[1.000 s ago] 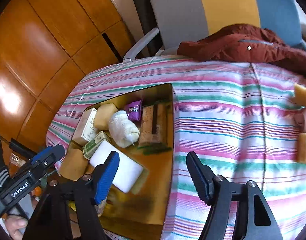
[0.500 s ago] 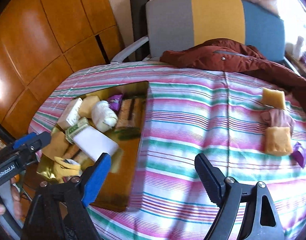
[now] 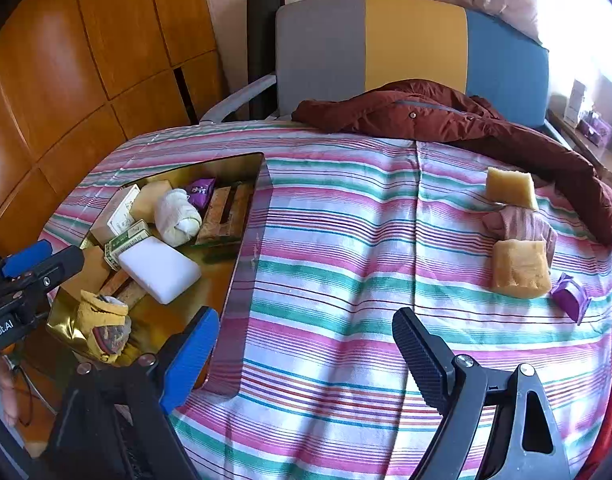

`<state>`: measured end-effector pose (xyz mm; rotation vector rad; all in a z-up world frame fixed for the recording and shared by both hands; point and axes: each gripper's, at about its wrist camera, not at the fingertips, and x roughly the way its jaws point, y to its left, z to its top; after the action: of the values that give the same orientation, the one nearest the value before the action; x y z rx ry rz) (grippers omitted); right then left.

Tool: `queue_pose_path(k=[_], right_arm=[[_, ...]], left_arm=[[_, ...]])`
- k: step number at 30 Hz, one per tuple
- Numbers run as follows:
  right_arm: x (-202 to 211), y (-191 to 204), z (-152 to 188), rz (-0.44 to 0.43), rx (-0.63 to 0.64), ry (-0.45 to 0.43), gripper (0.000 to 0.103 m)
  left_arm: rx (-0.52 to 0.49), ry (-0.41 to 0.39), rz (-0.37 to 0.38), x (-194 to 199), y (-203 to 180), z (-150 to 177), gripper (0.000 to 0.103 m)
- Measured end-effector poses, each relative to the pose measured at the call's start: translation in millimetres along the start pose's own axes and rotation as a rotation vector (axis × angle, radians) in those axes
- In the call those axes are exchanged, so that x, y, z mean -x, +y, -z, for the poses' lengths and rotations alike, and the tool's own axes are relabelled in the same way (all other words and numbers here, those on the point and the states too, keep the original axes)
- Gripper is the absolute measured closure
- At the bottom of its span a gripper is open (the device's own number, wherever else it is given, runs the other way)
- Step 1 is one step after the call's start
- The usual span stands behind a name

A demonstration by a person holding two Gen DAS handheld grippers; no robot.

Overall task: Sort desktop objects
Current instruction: 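Move both tools back from the tray toward the purple packet and sponges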

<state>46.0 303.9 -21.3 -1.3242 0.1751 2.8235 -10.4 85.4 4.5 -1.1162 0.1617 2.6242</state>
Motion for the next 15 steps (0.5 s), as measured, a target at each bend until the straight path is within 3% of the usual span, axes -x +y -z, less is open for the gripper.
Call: queue_pose_path(k=[15], right_arm=[[7,-48,8,0.08,-0.089,0.031,0.014]], left_arm=[[-0.092,0.006,0.053,-3,-34,-1,0.032]])
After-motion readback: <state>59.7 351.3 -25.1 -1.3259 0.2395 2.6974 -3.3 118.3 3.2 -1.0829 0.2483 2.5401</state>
